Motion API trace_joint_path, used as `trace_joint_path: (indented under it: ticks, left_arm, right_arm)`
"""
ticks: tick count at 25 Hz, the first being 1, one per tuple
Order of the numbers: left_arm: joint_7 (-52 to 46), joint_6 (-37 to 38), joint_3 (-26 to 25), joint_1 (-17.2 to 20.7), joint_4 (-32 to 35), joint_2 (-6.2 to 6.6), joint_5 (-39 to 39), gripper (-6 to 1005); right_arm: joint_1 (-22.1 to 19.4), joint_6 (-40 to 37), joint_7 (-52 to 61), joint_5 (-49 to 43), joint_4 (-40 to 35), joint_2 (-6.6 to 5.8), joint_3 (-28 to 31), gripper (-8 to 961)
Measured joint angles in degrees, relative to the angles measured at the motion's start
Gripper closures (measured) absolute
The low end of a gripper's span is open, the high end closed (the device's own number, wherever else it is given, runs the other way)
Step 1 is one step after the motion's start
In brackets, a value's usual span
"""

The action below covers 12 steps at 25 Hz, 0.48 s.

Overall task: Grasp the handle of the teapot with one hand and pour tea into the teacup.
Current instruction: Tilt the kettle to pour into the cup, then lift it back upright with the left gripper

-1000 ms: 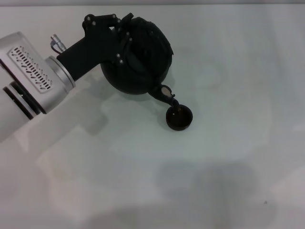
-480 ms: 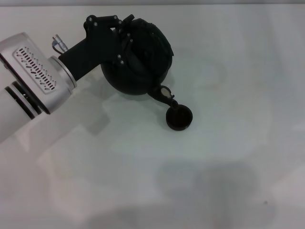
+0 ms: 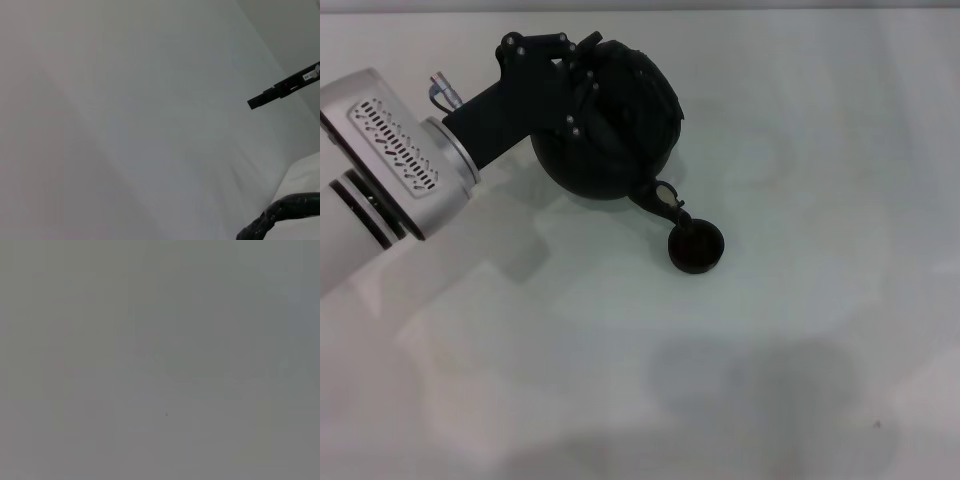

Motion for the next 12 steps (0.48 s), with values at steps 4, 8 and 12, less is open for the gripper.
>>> trace_joint_path:
  ticks: [4,8,12]
  left_arm:
    - [1.47,0.0,0.01,-0.11,-0.14,0.0,0.02,896]
    - [2.15,0.0,0.0,-0.14,-0.18,0.0,0.02,895]
    - [2.17,0.02,0.01,-0.15,-0.21,-0.05,0.02,895]
  right_arm:
    - [-0.01,0.0,0.02,0.0,0.0,0.01,0.0,121]
    - [-0.01,-0.07,0.02,0.0,0.0,0.0,0.0,122]
    - [-0.01,-0.08,0.02,0.0,0.0,0.01,0.0,122]
